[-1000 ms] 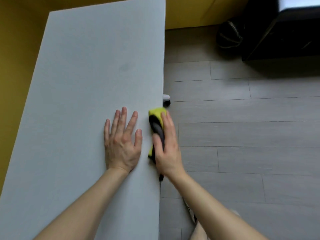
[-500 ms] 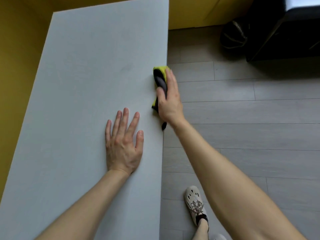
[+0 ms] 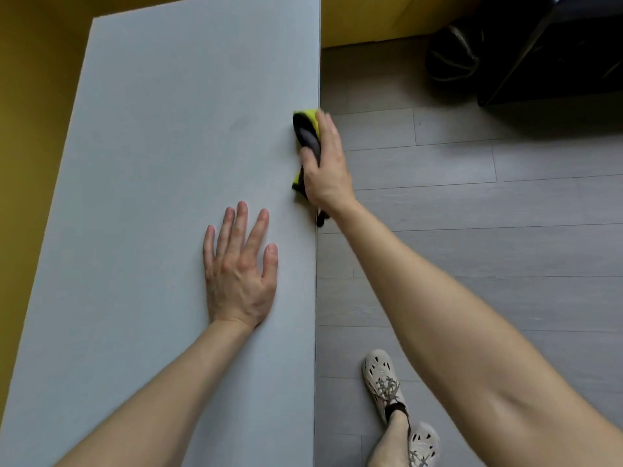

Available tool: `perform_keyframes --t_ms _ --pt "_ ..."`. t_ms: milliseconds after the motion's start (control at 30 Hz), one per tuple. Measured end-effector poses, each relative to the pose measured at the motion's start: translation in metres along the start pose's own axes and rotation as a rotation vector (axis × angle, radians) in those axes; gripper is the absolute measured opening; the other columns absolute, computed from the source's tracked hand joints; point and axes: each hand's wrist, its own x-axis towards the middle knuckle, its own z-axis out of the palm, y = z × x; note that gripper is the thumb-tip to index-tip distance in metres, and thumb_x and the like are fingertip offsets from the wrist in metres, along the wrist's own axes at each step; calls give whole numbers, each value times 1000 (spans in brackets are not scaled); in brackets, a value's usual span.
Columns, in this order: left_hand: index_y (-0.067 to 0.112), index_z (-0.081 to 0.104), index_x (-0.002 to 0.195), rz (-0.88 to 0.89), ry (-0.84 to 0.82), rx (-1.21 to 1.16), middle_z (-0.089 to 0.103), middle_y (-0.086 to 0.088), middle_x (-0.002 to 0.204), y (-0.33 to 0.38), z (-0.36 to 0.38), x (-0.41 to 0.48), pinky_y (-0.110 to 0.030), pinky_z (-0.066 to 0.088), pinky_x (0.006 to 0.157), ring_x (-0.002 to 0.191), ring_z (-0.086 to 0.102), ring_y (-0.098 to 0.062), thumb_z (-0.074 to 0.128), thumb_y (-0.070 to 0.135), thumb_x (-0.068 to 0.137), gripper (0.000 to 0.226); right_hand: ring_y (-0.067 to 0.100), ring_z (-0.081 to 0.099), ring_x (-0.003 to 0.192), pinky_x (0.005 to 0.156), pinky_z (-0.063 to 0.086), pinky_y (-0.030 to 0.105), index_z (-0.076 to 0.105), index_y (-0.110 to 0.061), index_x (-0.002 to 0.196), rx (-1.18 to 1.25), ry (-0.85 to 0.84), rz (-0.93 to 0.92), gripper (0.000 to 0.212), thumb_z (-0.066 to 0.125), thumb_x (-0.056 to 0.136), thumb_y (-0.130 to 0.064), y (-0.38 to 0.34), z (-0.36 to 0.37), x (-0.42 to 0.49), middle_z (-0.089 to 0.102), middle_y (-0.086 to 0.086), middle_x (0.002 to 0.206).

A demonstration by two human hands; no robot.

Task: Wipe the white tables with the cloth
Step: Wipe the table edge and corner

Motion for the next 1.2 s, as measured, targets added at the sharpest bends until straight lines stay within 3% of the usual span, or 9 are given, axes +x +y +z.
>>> perform_keyframes --t_ms 133,233,400,633,733,833,1033,1100,1200 --pt "29 45 165 -9 10 -16 31 -4 177 0 1 1 -56 16 134 166 23 -20 42 41 109 57 21 22 165 134 22 43 29 -14 171 11 25 -33 66 48 108 -15 6 5 -21 21 7 180" --pt "29 46 164 -2 21 -19 33 -5 177 1 0 2 -56 17 134 166 25 -21 43 41 109 57 17 20 167 135 21 40 31 -11 170 27 52 -50 65 49 108 -13 16 11 -137 22 6 180" --pt "27 54 159 -10 25 -59 39 -8 173 1 0 2 -55 17 134 164 30 -24 47 40 109 52 22 18 168 132 24 49 25 -15 171 14 -97 -37 71 56 108 -5 24 -1 -338 13 -1 182" --pt "26 51 162 40 -33 -80 36 -10 175 -6 -12 -59 -55 20 134 165 28 -27 44 35 112 52 8 20 164 134 20 32 32 -16 170 33 -15 11 66 51 106 -19 12 2 -210 25 4 179" --pt "29 46 165 24 -76 -107 28 -7 178 -4 -27 -126 -57 17 134 167 21 -24 45 36 112 53 18 21 165 134 20 41 31 -17 171 40 -26 28 67 52 107 -13 8 0 -162 23 5 180" --pt "29 44 166 23 -118 -108 24 -5 180 -1 -44 -189 -59 17 134 168 18 -24 47 37 111 55 19 20 166 134 20 45 31 -16 171 17 -6 -28 68 49 106 -15 17 3 -203 23 5 180" --pt "27 44 166 58 -99 -45 25 -7 179 -3 -55 -258 -66 23 129 167 22 -28 43 37 111 55 19 16 168 134 22 47 26 -15 171 63 -77 -36 69 54 109 -7 29 6 -446 14 0 182" --pt "27 45 165 48 -71 -38 27 -7 178 -1 -53 -255 -65 24 129 166 24 -28 44 37 110 55 18 18 168 134 22 45 26 -15 171 63 -115 -42 69 55 108 -8 35 1 -456 14 -1 182" --pt "29 45 165 45 -63 -44 27 -6 178 0 -51 -255 -63 23 131 166 24 -26 44 37 110 56 11 18 166 135 20 38 30 -14 170 81 -73 -18 67 51 107 -16 32 7 -385 20 2 181"
